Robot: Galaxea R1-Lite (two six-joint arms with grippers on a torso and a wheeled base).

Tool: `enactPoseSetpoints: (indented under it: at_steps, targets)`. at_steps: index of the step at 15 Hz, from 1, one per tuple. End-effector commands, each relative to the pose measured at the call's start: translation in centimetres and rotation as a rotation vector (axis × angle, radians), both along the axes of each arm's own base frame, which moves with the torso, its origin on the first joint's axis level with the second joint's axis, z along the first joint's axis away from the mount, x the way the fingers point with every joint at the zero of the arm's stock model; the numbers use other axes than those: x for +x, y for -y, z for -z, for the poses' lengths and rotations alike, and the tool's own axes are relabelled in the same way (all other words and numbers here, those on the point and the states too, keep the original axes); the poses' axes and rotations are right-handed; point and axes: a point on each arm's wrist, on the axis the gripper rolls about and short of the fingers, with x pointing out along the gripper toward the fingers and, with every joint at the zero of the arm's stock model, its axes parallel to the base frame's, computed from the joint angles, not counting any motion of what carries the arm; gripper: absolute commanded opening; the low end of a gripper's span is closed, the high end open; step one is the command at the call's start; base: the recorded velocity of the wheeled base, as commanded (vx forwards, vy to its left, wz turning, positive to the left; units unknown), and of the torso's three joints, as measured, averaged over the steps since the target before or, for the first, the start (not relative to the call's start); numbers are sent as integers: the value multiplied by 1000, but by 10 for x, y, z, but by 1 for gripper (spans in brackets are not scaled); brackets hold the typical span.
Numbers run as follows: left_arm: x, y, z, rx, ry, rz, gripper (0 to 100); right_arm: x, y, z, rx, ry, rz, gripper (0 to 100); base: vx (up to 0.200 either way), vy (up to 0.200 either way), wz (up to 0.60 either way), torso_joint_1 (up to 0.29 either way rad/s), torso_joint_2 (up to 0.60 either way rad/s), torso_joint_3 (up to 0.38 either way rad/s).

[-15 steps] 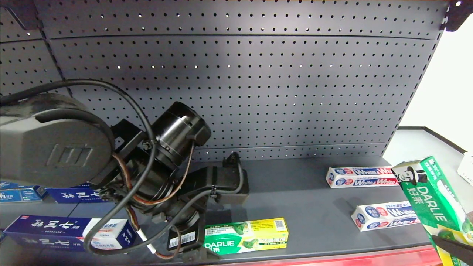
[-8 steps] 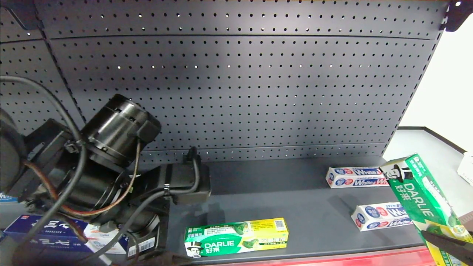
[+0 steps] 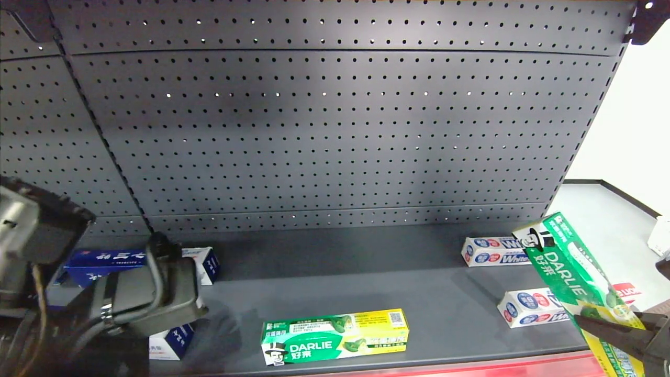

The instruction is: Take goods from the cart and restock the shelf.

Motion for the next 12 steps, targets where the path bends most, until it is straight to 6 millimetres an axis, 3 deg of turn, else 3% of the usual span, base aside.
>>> enactPoseSetpoints:
  at_steps: [1, 2, 3, 5, 9, 12]
  targets:
    - [-28, -22, 5, -43, 41, -68, 100, 5, -3, 2, -15, -20, -3, 0, 0, 0, 0, 0, 0, 0]
    - [-50, -41, 25, -70, 66, -160, 100, 14, -8, -3, -39, -16, -24, 0, 0, 0, 0, 0, 0, 0]
    - [-53, -44, 27, -75, 70, -176, 100, 15, -9, -4, -41, -13, -27, 0, 0, 0, 0, 0, 0, 0]
    - [-80, -59, 44, -117, 82, -286, 100, 31, -24, -9, -53, -10, -79, 0, 0, 0, 0, 0, 0, 0]
    - [-100, -72, 52, -187, 125, -476, 100, 54, -47, -17, -59, -8, -130, 0, 0, 0, 0, 0, 0, 0]
    - [-125, -77, 75, -237, 158, -587, 100, 71, -64, -19, -90, 4, -187, 0, 0, 0, 0, 0, 0, 0]
